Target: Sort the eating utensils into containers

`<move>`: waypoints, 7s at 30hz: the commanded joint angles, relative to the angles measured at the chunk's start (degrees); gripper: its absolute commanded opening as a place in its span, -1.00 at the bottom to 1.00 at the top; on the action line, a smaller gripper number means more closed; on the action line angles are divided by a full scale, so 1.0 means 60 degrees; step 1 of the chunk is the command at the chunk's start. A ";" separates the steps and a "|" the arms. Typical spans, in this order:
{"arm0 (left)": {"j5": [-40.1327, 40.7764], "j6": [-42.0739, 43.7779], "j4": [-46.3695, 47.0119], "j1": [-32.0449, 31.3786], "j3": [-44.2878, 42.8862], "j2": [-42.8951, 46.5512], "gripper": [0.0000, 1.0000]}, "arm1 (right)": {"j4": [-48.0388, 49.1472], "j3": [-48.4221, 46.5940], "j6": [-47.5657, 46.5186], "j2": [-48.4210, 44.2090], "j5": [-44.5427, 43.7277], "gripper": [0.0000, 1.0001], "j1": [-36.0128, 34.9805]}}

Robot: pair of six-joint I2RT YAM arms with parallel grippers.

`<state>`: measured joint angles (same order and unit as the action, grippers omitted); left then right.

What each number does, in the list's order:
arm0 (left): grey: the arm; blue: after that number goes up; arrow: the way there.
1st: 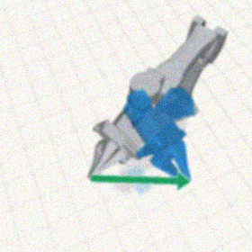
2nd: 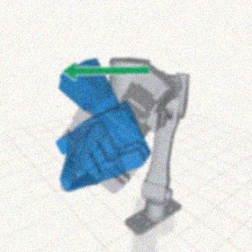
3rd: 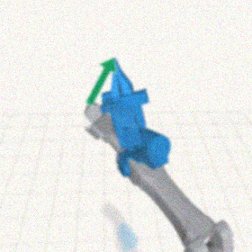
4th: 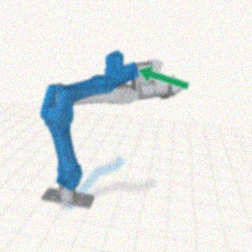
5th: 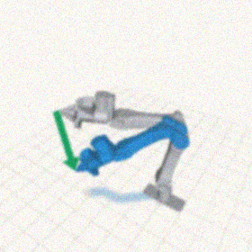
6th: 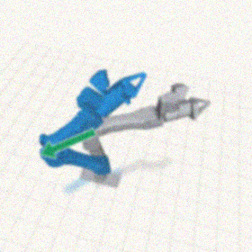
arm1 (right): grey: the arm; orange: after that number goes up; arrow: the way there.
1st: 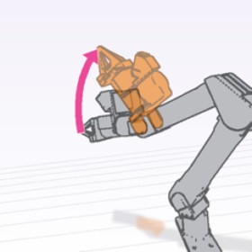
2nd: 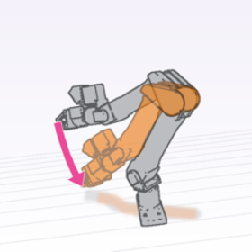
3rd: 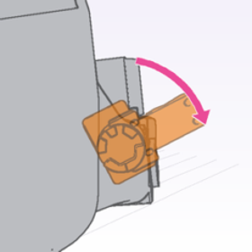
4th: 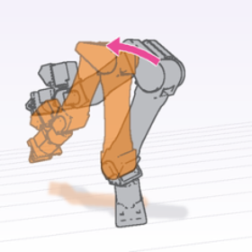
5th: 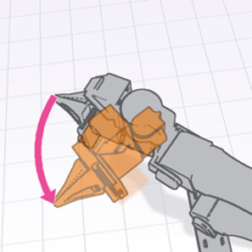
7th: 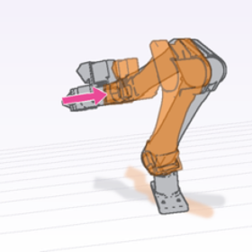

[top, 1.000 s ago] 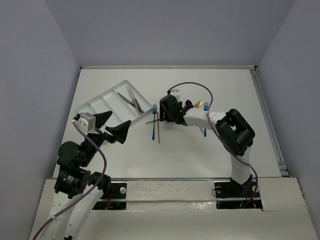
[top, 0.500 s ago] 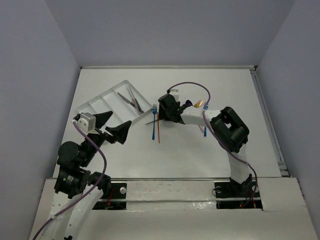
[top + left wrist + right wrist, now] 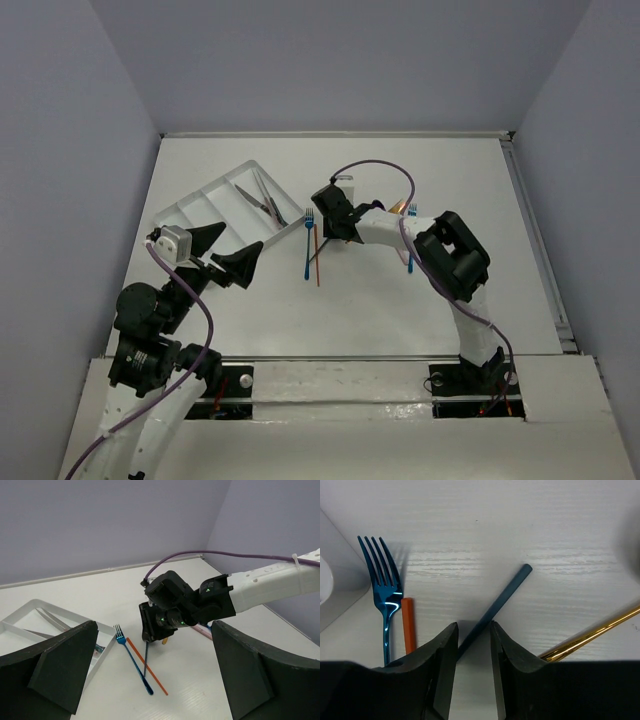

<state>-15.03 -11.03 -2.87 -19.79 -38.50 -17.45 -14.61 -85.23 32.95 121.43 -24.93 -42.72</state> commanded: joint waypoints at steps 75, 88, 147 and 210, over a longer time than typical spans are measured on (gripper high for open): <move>0.0805 -0.0228 0.0245 0.0296 -0.0351 -0.0314 0.98 | 0.3783 -0.9555 -0.1550 0.5896 0.6191 -0.05 -0.1742; 0.0805 -0.0213 0.0230 0.0296 -0.0322 -0.0182 0.98 | 0.4190 -0.3900 -0.2591 0.0940 0.3913 0.08 -0.1742; 0.6942 -0.2836 0.0538 -0.4026 -0.3367 -1.3113 -0.36 | 0.0149 0.8301 -0.0701 -1.0979 -0.0665 -0.38 -0.1259; 0.4790 -0.1619 -0.0795 0.4030 -0.2987 -1.0435 -1.00 | 0.1249 0.9225 -0.1214 -1.2166 0.0301 -0.37 -0.1259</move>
<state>16.73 -22.26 -6.81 1.48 -57.63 -78.72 -10.85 -29.98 26.57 49.74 -24.12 -50.57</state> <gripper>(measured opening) 0.042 0.312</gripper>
